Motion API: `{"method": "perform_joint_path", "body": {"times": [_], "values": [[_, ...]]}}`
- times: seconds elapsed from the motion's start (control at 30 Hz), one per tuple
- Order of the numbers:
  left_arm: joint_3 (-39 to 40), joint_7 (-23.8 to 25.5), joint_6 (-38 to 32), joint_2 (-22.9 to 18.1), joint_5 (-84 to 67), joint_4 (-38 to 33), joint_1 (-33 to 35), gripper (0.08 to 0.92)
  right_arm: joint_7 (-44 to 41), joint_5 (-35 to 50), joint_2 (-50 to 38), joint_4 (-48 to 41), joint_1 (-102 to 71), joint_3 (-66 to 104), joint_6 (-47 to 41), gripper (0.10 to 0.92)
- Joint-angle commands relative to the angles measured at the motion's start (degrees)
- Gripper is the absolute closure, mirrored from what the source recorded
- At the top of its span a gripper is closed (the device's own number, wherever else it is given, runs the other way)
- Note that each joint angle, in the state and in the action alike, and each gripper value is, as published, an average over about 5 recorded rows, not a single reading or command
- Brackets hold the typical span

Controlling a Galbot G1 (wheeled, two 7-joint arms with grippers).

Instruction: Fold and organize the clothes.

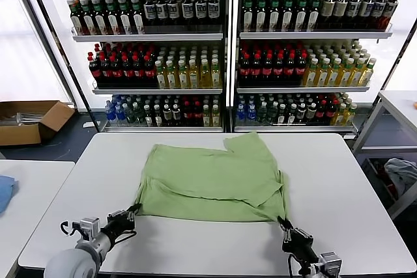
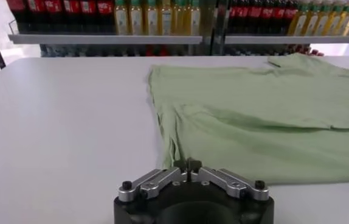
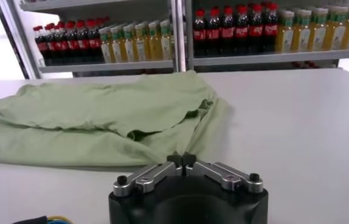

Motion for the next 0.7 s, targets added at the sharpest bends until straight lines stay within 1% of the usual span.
{"method": "perform_joint_path", "body": {"times": [0.03,0.2,0.3,0.37,0.5,0.57,0.6,0.7], "values": [[-7.58,-0.21,1.15,-2.96,0.64,-13.47,18.17,0.915,-0.34,0.91,-1.22,4.76,-9.01,2.87,0.17,0.917],[-10.47,0.18,1.39,-4.22,2.09,-17.53,24.42,0.915,-1.45,1.15,-1.42,8.12,-15.87,5.02,1.3,0.917],[-10.56,0.93,1.87,-4.72,3.09,-18.49,25.73,0.915,-1.66,1.21,-1.55,9.02,-17.47,5.86,1.33,0.915],[-10.34,1.34,2.0,-4.98,3.56,-18.77,25.56,0.915,-1.94,1.46,-1.72,9.11,-17.52,6.06,1.22,0.896],[-10.69,1.35,2.25,-4.85,2.94,-20.14,24.36,0.915,-3.03,2.73,-2.05,9.67,-16.69,6.61,0.96,0.799],[-11.28,1.24,2.44,-4.98,2.18,-21.07,23.55,0.914,-3.4,3.61,-2.24,10.17,-16.04,7.37,0.92,0.739],[-11.72,1.2,2.51,-5.15,1.72,-21.73,23.14,0.906,-3.59,4.15,-2.35,10.46,-15.72,7.86,0.99,0.713],[-13.27,1.12,2.55,-5.44,-0.05,-23.73,22.07,0.847,-4.15,7.76,-3.08,12.13,-14.2,10.31,1.01,0.626]]}}
